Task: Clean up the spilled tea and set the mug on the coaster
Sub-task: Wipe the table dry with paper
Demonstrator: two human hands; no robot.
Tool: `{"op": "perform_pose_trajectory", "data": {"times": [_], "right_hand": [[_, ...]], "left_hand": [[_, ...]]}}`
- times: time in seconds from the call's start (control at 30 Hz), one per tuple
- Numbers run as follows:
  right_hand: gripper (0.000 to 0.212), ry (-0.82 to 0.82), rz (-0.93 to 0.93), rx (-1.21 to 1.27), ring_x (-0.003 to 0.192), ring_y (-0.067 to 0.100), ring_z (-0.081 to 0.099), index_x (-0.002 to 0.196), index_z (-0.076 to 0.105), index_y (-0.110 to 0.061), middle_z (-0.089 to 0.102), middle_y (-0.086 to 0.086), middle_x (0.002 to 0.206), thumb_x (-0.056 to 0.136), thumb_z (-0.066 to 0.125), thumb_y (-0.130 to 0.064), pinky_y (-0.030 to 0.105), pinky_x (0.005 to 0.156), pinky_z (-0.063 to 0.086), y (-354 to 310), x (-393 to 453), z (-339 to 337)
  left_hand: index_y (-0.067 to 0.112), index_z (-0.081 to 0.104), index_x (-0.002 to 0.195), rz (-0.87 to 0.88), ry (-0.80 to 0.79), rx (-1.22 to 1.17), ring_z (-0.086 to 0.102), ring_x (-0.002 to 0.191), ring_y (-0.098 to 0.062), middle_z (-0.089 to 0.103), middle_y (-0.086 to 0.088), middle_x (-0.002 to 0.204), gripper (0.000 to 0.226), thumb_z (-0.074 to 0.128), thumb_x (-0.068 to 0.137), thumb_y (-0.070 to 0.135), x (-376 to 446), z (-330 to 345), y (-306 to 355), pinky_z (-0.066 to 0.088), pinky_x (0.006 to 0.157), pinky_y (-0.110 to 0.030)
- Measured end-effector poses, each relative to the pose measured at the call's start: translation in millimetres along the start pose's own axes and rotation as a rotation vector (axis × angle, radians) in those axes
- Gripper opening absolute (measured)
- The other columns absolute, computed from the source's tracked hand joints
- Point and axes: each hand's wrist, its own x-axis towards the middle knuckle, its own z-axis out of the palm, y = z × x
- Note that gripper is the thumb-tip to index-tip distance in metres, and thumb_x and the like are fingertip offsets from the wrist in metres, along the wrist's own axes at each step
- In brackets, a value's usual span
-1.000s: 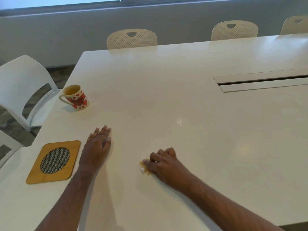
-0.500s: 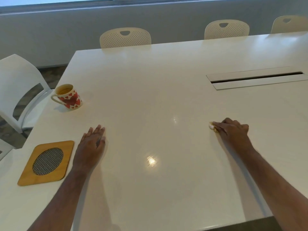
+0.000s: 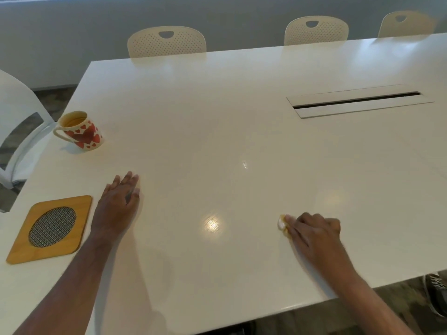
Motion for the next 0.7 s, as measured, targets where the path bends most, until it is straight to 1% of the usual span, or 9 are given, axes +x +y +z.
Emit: {"op": "perform_pose_trajectory", "data": {"times": [0.17, 0.3, 0.4, 0.5, 0.57, 0.63, 0.7], "right_hand": [[0.033, -0.091, -0.205, 0.086, 0.081, 0.007, 0.051, 0.125, 0.069, -0.034, 0.057, -0.018, 0.09, 0.105, 0.046, -0.044, 0.035, 0.077, 0.027, -51.7, -36.0, 1.2], [0.026, -0.088, -0.41, 0.141, 0.085, 0.008, 0.053, 0.121, 0.069, -0.034, 0.057, -0.016, 0.092, 0.106, 0.049, -0.042, 0.035, 0.079, 0.03, -103.2, -40.3, 11.1], [0.022, -0.077, -0.543, 0.157, 0.086, 0.009, 0.054, 0.117, 0.068, -0.035, 0.055, -0.015, 0.09, 0.106, 0.049, -0.04, 0.034, 0.08, 0.033, -142.5, -31.6, 23.8], [0.017, -0.121, -0.663, 0.146, 0.089, 0.01, 0.051, 0.12, 0.062, -0.035, 0.052, -0.014, 0.092, 0.105, 0.054, -0.036, 0.035, 0.08, 0.034, -173.0, -16.1, 32.3], [0.02, -0.145, -0.738, 0.128, 0.09, 0.011, 0.048, 0.123, 0.059, -0.034, 0.05, -0.012, 0.094, 0.106, 0.05, -0.035, 0.036, 0.079, 0.035, -188.9, 0.1, 36.0], [0.021, -0.146, -0.776, 0.119, 0.092, 0.013, 0.049, 0.124, 0.06, -0.034, 0.051, -0.011, 0.094, 0.106, 0.048, -0.036, 0.037, 0.079, 0.036, -203.8, 20.2, 42.7], [0.019, -0.129, -0.776, 0.128, 0.091, 0.014, 0.051, 0.121, 0.062, -0.035, 0.052, -0.01, 0.093, 0.103, 0.053, -0.035, 0.039, 0.078, 0.037, -214.7, 44.3, 53.6]], "left_hand": [[0.021, 0.045, 0.157, 0.004, 0.0, -0.004, 0.023, 0.158, -0.02, 0.036, 0.004, 0.166, 0.048, 0.046, 0.109, 0.026, -0.8, -0.6, 0.3, 0.015, 0.129, -0.044], [0.021, 0.045, 0.157, 0.004, 0.003, -0.009, 0.023, 0.158, -0.02, 0.036, 0.003, 0.166, 0.048, 0.046, 0.109, 0.026, -1.2, -0.1, 1.3, 0.015, 0.129, -0.044], [0.021, 0.045, 0.157, 0.007, 0.007, -0.006, 0.023, 0.158, -0.02, 0.036, 0.003, 0.166, 0.048, 0.045, 0.109, 0.027, -1.5, -0.1, 1.7, 0.015, 0.129, -0.043], [0.021, 0.045, 0.157, 0.009, 0.008, -0.003, 0.024, 0.158, -0.021, 0.037, 0.003, 0.166, 0.048, 0.046, 0.109, 0.026, -0.7, 0.6, 1.1, 0.015, 0.129, -0.043], [0.02, 0.046, 0.156, 0.006, 0.005, 0.001, 0.024, 0.157, -0.022, 0.037, 0.002, 0.166, 0.048, 0.046, 0.108, 0.026, 0.4, 1.8, 0.3, 0.016, 0.128, -0.044], [0.02, 0.046, 0.156, 0.004, 0.008, 0.013, 0.025, 0.157, -0.022, 0.037, 0.002, 0.165, 0.048, 0.047, 0.108, 0.026, 0.7, 2.5, -1.3, 0.016, 0.128, -0.044], [0.02, 0.047, 0.155, 0.003, 0.013, 0.012, 0.026, 0.157, -0.023, 0.039, 0.002, 0.165, 0.048, 0.048, 0.107, 0.025, 1.7, 2.2, -1.6, 0.017, 0.128, -0.043]]}}
